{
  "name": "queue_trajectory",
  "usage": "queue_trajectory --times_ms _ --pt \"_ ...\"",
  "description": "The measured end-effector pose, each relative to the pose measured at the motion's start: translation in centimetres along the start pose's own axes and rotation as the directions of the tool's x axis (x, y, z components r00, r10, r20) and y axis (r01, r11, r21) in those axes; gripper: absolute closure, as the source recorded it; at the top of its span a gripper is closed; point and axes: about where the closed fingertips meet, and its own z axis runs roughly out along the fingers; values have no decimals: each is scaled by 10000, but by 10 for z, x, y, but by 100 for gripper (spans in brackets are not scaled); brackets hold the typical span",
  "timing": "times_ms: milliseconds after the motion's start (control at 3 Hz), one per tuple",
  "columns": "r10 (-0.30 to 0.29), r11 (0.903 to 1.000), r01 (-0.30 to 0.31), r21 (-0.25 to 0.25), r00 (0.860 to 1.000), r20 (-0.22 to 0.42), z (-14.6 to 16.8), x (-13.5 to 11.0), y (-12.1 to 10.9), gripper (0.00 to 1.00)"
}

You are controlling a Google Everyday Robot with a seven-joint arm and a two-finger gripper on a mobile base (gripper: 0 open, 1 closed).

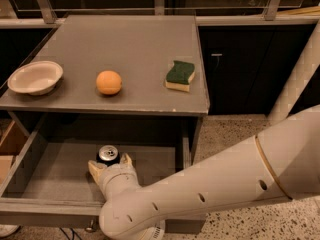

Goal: Place pepsi can into top drawer

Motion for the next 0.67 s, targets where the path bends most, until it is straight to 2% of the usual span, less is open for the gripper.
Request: queue_trajectory --times_ms 333,667 --pt "0 10000 0 0 10000 1 0 0 0 0" --pt "0 10000 0 0 10000 1 0 0 0 0"
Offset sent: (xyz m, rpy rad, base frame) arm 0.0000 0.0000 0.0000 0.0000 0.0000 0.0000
